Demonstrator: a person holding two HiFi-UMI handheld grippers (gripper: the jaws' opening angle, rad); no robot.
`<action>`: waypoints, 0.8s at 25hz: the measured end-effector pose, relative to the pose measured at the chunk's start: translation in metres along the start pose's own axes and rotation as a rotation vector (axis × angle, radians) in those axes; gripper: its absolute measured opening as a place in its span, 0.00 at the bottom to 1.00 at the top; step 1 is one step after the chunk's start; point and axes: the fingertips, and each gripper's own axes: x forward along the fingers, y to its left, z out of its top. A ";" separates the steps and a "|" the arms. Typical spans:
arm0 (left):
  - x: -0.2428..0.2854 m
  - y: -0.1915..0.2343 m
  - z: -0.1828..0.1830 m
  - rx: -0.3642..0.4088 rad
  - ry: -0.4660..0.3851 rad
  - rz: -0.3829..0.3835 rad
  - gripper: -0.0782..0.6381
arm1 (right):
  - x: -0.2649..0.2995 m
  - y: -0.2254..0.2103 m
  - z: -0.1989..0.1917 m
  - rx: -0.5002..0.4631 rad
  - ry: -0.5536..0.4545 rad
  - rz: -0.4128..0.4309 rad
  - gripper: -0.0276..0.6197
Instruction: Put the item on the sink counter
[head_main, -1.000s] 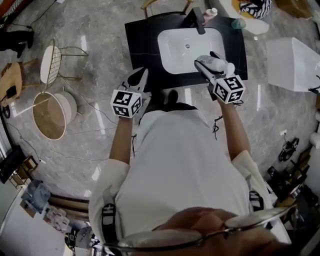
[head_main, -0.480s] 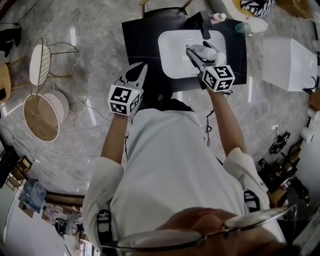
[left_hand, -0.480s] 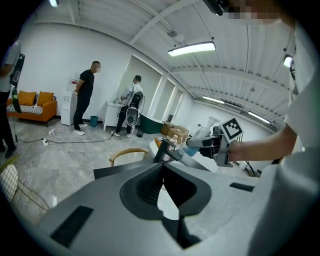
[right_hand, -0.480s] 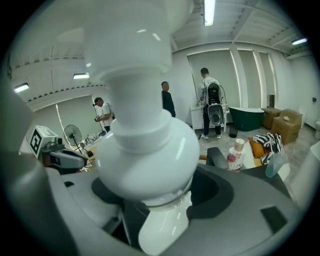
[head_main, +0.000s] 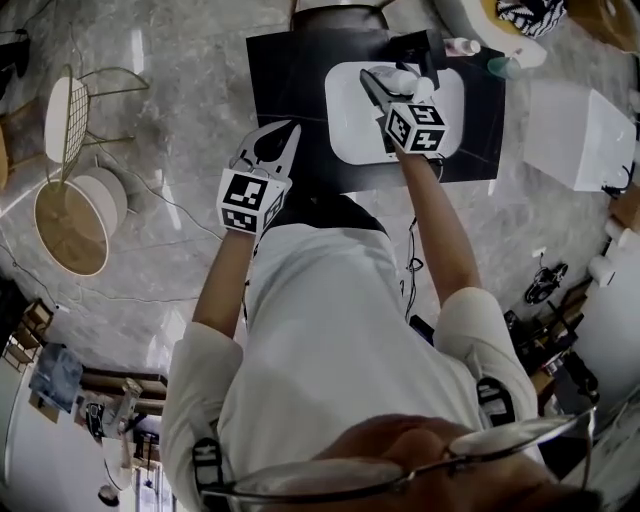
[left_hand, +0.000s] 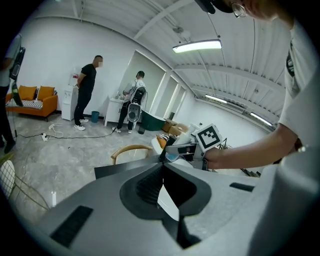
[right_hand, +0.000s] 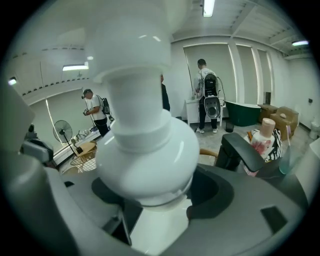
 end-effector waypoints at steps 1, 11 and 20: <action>0.002 0.002 0.000 -0.007 0.000 0.002 0.12 | 0.009 -0.002 -0.004 0.000 0.006 -0.009 0.59; 0.016 0.021 -0.008 -0.056 0.001 0.030 0.12 | 0.089 -0.027 -0.046 0.037 0.074 -0.098 0.59; 0.013 0.033 -0.025 -0.067 0.017 0.052 0.12 | 0.129 -0.039 -0.060 0.013 0.111 -0.189 0.59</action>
